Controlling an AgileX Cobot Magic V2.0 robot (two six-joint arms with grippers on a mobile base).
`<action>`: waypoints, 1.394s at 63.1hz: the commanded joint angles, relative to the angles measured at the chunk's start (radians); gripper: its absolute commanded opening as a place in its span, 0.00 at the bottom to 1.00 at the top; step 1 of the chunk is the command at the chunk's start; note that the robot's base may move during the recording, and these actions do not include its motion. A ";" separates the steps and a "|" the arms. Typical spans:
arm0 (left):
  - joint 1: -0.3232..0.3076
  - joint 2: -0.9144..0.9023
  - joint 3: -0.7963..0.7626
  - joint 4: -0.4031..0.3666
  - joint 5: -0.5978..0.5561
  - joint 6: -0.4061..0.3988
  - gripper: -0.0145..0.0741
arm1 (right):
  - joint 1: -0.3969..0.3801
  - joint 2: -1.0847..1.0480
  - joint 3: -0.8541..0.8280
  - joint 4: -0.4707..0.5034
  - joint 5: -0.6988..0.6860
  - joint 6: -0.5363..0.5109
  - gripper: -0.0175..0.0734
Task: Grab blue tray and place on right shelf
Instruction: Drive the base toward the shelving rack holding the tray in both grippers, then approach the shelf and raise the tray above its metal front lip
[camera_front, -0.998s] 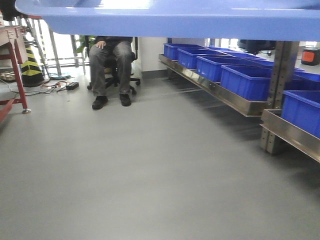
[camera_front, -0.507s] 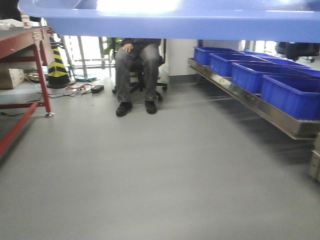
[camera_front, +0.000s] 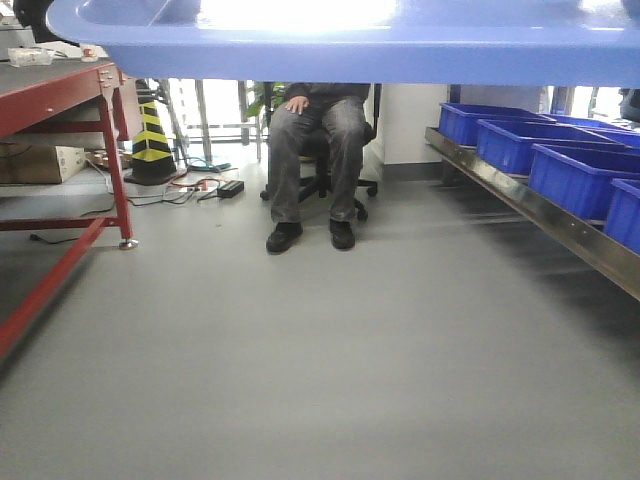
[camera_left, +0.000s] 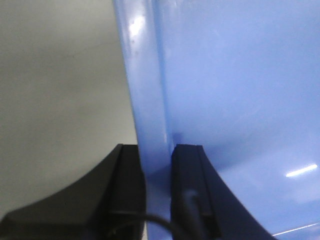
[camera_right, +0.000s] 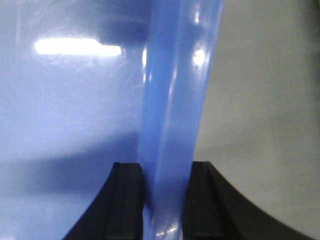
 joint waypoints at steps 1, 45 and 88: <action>-0.019 -0.033 -0.026 -0.097 0.075 0.044 0.11 | 0.002 -0.031 -0.029 0.023 -0.041 -0.030 0.22; -0.019 -0.033 -0.026 -0.144 0.075 0.044 0.11 | 0.002 -0.031 -0.029 0.023 -0.041 -0.030 0.22; -0.019 -0.033 -0.026 -0.144 0.075 0.044 0.11 | 0.002 -0.031 -0.029 0.023 -0.039 -0.030 0.22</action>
